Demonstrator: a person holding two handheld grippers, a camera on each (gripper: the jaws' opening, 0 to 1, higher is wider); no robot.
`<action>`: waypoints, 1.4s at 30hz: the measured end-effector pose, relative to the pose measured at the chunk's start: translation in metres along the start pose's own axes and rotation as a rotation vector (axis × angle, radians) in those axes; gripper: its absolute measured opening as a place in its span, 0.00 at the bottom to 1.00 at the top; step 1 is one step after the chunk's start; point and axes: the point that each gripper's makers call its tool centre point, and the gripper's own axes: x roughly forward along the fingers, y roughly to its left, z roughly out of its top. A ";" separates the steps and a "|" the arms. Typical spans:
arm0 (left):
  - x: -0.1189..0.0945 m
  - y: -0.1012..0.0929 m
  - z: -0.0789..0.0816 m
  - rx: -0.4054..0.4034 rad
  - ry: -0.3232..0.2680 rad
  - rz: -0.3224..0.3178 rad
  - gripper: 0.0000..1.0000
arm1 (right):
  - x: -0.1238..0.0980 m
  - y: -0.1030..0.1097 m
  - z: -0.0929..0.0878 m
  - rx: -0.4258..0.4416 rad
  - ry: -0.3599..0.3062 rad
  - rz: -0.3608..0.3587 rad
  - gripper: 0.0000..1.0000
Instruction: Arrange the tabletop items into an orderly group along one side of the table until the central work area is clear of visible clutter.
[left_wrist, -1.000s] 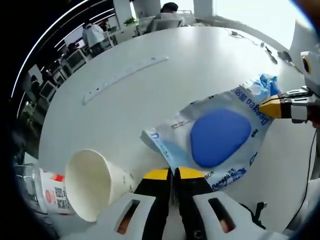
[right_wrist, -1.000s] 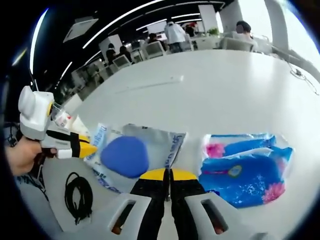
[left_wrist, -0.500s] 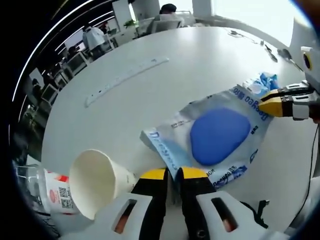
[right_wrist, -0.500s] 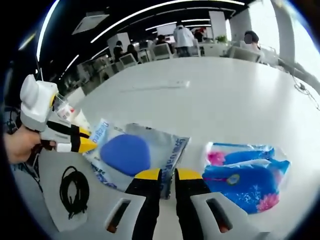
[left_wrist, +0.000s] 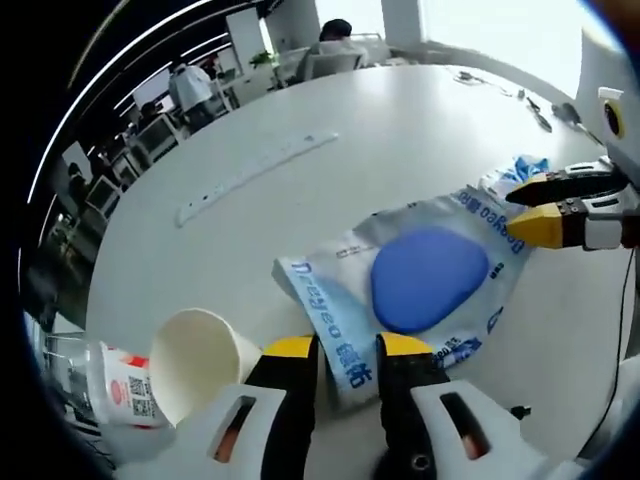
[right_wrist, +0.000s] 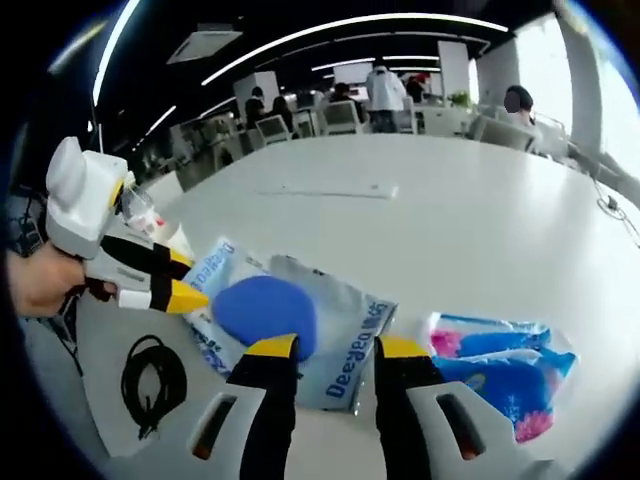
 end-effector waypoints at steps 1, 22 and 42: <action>-0.001 0.000 0.000 0.001 -0.004 0.000 0.21 | 0.000 0.000 0.001 0.002 -0.006 0.000 0.32; -0.004 -0.006 0.001 -0.023 -0.023 -0.042 0.31 | -0.014 0.005 0.015 -0.010 -0.069 0.008 0.38; 0.001 -0.012 -0.010 -0.023 0.033 -0.090 0.36 | -0.025 0.009 0.014 0.004 -0.084 0.016 0.37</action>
